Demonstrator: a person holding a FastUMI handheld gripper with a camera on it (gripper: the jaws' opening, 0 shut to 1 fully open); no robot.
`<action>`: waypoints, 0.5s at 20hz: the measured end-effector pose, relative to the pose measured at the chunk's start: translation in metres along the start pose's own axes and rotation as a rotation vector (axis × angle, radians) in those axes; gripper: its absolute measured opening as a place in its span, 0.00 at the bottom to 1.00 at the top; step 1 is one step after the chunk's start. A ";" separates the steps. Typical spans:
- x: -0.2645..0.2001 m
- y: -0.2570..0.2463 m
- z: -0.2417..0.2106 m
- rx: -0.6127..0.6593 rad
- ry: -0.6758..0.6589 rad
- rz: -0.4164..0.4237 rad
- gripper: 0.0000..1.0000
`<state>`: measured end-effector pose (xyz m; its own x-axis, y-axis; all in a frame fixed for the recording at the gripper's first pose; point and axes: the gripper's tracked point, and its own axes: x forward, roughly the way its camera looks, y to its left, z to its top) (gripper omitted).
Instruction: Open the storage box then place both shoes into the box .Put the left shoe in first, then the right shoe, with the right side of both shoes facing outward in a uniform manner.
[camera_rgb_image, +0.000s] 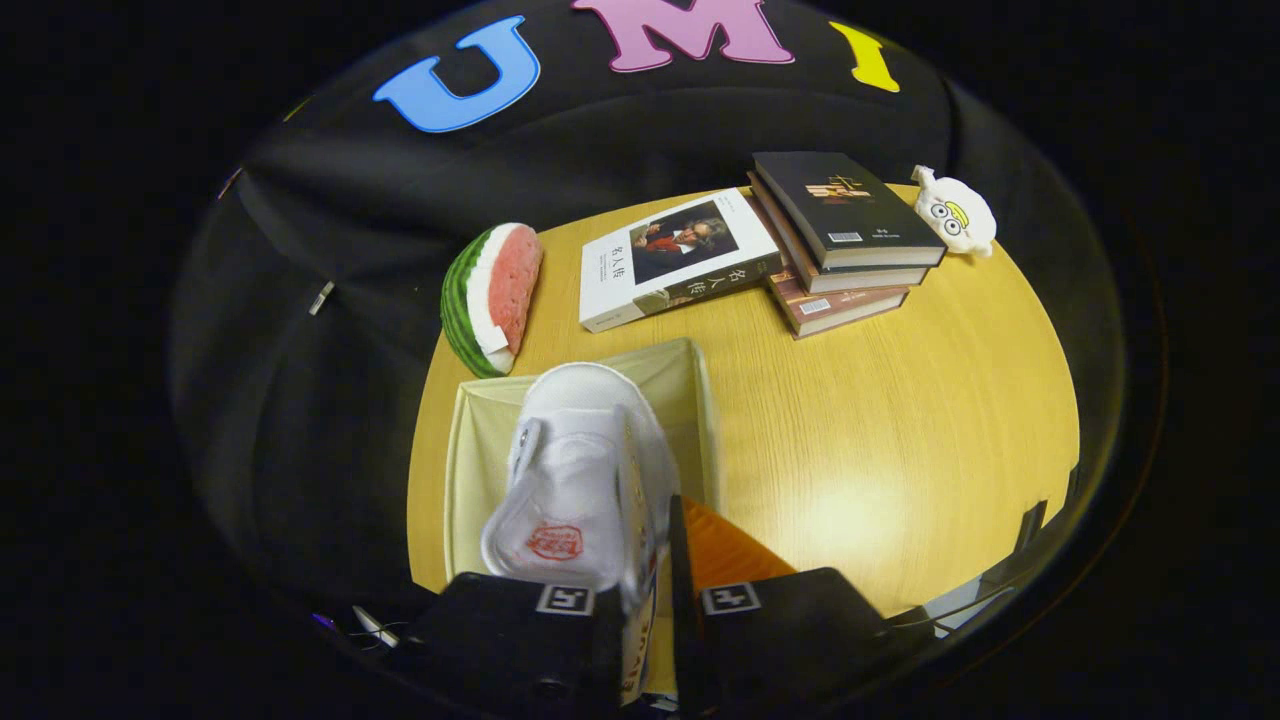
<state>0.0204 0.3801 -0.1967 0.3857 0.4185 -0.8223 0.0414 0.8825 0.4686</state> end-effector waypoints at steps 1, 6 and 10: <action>0.002 0.007 0.001 -0.004 -0.006 0.026 0.46; -0.009 0.011 0.016 -0.065 -0.067 0.046 0.99; -0.017 0.001 0.020 -0.059 -0.083 0.044 0.99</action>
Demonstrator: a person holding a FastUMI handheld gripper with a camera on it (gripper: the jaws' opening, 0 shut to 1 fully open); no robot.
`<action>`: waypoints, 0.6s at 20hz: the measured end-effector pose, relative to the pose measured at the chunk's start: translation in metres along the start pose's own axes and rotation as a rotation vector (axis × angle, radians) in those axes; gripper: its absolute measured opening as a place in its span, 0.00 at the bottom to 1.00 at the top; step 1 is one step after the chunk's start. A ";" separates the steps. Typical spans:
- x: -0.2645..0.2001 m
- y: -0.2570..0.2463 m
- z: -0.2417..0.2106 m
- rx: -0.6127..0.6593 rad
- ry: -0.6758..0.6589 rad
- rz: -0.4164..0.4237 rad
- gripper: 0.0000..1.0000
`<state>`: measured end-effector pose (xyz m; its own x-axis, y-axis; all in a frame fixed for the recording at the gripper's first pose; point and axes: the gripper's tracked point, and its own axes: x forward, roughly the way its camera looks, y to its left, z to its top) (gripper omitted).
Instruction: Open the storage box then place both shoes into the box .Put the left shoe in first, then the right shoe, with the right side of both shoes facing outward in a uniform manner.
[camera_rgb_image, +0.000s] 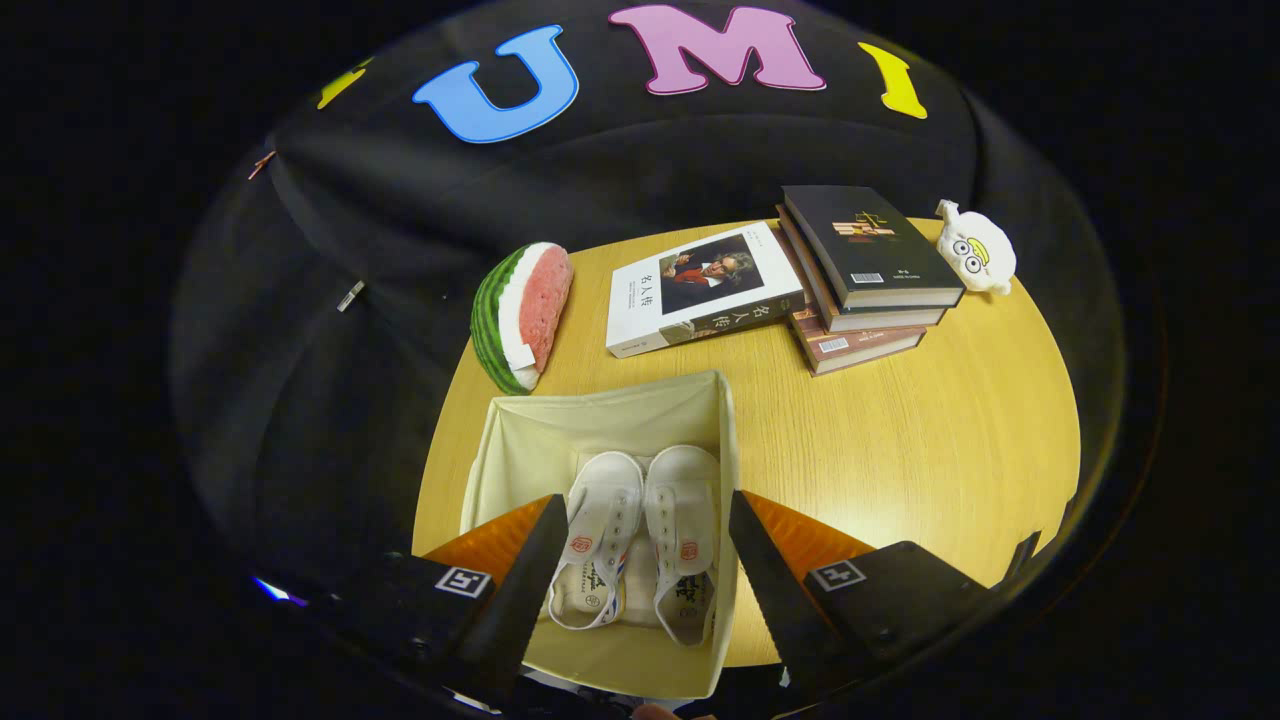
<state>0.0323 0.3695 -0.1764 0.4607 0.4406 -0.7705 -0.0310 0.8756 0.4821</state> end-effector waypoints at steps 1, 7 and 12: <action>-0.003 -0.004 0.002 0.000 -0.011 -0.002 0.99; -0.034 -0.059 0.032 -0.019 -0.151 -0.073 0.99; -0.065 -0.132 0.062 -0.056 -0.274 -0.181 0.99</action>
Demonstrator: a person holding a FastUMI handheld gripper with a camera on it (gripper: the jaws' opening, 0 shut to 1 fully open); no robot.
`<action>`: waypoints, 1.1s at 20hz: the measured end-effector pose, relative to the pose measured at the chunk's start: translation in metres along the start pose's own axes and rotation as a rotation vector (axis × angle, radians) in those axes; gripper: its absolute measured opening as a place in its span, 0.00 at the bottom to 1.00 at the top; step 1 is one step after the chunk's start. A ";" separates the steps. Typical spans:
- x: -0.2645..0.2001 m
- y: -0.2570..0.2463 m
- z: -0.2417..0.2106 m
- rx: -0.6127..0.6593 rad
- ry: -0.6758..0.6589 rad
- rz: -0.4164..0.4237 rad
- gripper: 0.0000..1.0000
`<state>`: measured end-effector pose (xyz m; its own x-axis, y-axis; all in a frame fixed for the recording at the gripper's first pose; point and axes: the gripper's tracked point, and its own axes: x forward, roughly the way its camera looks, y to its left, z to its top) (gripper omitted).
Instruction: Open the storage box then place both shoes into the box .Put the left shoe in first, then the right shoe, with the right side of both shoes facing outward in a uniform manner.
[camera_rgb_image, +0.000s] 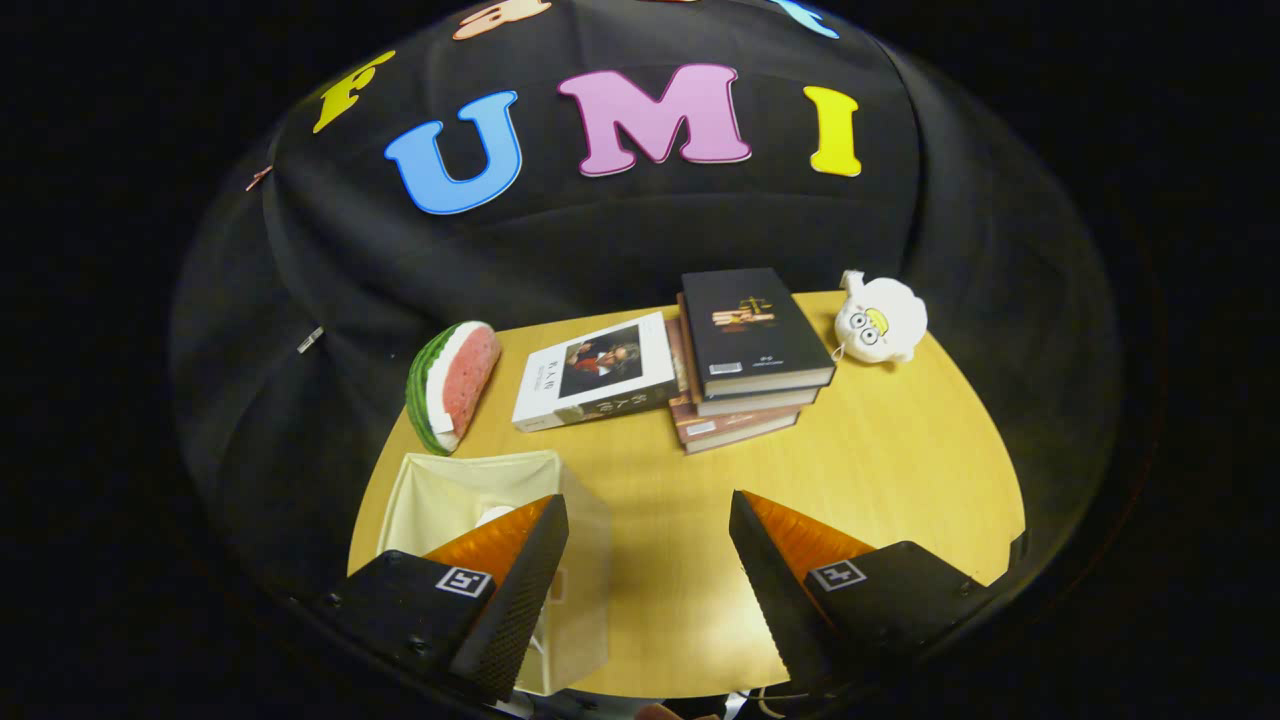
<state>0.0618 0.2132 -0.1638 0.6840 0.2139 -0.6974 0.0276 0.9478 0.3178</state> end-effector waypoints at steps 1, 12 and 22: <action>-0.002 -0.016 0.007 -0.013 -0.031 -0.023 0.99; -0.063 -0.154 0.057 -0.099 -0.349 -0.210 0.99; -0.136 -0.199 0.067 -0.112 -0.565 -0.275 0.98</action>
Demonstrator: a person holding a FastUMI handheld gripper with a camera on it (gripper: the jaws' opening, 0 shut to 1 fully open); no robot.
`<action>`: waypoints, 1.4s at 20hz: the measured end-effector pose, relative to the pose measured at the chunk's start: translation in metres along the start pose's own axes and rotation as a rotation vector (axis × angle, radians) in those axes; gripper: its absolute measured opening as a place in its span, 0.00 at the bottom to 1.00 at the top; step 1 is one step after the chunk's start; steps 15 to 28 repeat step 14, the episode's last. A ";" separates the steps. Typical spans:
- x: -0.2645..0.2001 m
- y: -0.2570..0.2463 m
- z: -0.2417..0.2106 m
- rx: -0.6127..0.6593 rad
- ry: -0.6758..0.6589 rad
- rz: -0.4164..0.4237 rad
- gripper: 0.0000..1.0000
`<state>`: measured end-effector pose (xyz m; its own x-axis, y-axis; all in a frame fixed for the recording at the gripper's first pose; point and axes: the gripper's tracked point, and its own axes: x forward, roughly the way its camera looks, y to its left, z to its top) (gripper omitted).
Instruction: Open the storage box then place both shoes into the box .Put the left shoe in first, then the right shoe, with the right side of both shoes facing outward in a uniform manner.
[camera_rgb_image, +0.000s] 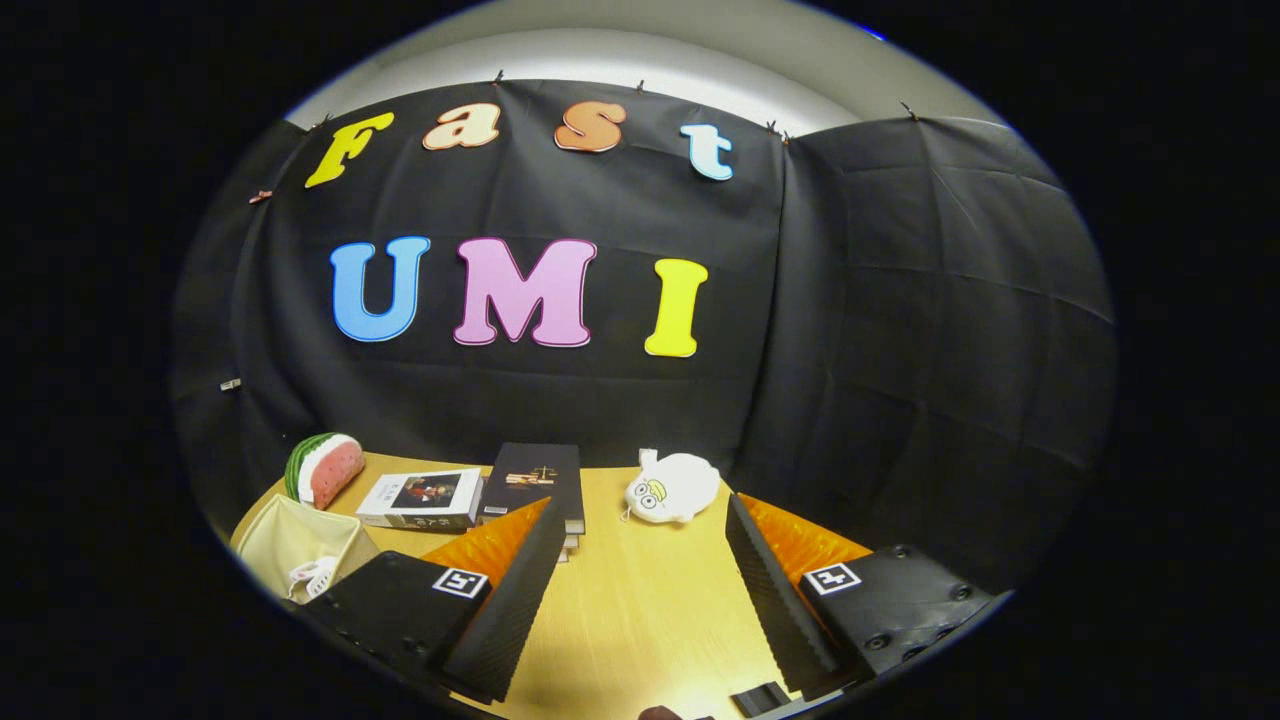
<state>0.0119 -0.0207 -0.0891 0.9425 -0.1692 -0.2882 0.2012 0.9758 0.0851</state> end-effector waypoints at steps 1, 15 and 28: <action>-0.004 0.000 0.002 -0.014 -0.012 0.005 0.98; -0.020 0.013 0.007 -0.021 -0.032 0.033 0.98; -0.020 0.013 0.007 -0.021 -0.032 0.033 0.98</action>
